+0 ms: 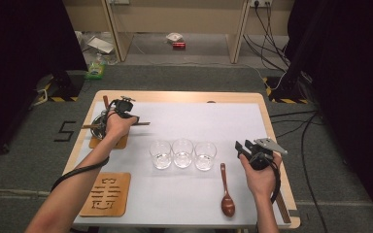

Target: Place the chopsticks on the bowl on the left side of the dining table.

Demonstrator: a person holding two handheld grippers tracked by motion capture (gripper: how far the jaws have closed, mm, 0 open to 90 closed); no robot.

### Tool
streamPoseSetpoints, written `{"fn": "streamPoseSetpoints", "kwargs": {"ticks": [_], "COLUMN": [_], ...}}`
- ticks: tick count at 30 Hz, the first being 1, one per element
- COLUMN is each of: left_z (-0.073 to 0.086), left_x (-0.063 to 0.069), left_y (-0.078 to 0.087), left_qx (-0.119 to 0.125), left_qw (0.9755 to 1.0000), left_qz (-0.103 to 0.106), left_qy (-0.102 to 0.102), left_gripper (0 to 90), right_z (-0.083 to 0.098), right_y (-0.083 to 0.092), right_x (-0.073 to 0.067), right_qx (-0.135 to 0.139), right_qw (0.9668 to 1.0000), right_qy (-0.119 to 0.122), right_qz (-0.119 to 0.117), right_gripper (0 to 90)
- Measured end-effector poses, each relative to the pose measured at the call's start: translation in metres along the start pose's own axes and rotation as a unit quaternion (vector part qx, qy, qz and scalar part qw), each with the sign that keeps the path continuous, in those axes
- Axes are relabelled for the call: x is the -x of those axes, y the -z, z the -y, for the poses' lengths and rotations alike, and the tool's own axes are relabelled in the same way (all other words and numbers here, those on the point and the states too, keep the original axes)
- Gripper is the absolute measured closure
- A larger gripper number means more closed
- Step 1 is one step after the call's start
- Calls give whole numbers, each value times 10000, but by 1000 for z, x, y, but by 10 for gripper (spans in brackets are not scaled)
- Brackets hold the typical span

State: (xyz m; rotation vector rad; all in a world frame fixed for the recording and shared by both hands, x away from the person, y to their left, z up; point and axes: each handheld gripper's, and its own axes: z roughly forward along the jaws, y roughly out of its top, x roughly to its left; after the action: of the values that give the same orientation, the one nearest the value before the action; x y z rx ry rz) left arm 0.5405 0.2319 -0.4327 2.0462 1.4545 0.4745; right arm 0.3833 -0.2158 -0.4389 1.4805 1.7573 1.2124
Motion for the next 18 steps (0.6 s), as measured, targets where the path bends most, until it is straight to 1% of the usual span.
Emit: {"fn": "streamPoseSetpoints", "kwargs": {"ticks": [3,5,8,9,11,14,15,18], "left_z": [2,4,5,5,4,4,4,6], "left_x": [0,0,-2,-2,-3,-7,-9,-18], "left_y": [0,0,1,2,5,10,12,20], "left_qx": [-81,-79,-17,40,79,143,175,233], "left_qw": [10000,10000,10000,10000,10000,9998,9998,9995], "left_qz": [9,-1,13,26,10,-4,-2,-67], "left_qy": [-32,-29,-2,54,46,101,135,205], "left_gripper": [841,840,839,837,833,830,830,828], "right_z": [0,0,0,0,0,0,0,0], "right_y": [0,0,0,0,0,0,0,0], "right_x": [0,0,0,0,0,0,0,0], "right_qx": [-8,2,7,34,20,18,6,30], "right_qw": [10000,10000,10000,10000,10000,10000,10000,10000], "right_qy": [1,11,21,34,18,31,2,22], "right_qz": [3,18,7,6,8,16,9,16], "right_gripper": [582,582,582,582,582,582,582,582]}}
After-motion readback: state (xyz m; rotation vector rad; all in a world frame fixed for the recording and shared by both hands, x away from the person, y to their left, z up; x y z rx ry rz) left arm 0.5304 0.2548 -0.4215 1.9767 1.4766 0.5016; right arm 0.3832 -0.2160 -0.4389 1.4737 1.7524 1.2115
